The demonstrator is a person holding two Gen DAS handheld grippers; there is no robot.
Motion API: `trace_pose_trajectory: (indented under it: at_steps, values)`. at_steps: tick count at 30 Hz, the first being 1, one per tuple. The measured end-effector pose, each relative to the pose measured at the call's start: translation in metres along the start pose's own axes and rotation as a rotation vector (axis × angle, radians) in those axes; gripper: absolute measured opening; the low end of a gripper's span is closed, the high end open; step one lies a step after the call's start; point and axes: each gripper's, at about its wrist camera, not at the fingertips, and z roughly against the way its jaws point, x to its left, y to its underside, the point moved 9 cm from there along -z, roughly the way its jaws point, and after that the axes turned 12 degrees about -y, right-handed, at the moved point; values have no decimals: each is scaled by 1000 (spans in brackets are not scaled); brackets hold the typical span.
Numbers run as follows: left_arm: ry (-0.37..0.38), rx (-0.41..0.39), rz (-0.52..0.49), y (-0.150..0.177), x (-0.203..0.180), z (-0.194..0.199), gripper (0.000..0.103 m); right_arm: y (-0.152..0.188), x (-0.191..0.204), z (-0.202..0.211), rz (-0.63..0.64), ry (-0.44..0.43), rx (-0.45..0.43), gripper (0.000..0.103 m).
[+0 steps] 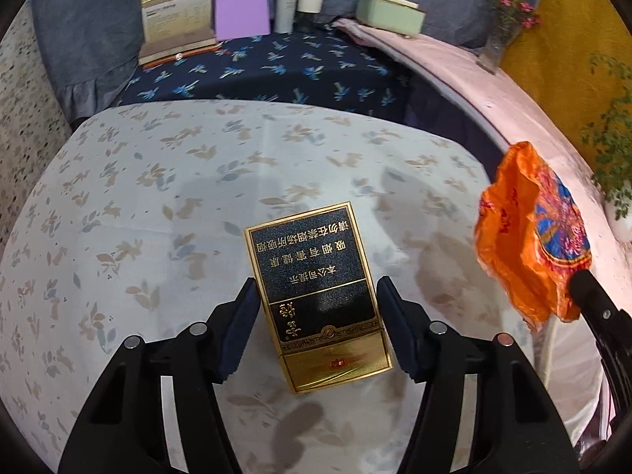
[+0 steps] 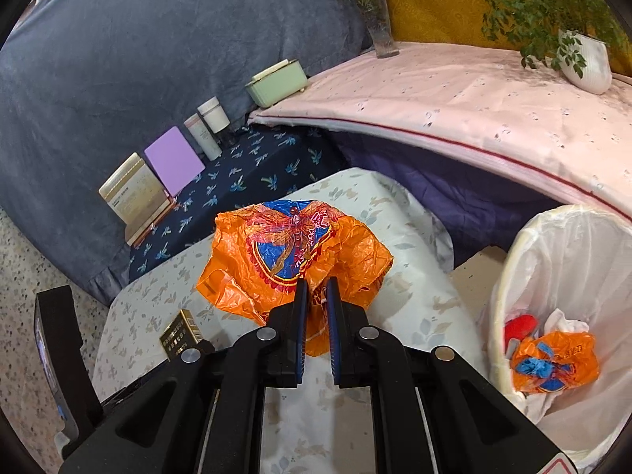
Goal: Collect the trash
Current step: 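Carry wrapper and gold box over the bin and open both tools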
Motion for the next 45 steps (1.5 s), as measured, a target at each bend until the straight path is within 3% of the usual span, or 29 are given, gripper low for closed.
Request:
trace_pose_trajectory:
  at_steps: [17,29,45]
  values:
    - [151,-103,-200,30,-120,86,58,-36,-72,108,-51,74,-156,9]
    - [258,-135,-337,70,-199,135,58,-37,-141,187,-126,168,-249,9]
    - [337,-154,-459,104,-246,161,59,-25,-183,230,-176,211,-286,9]
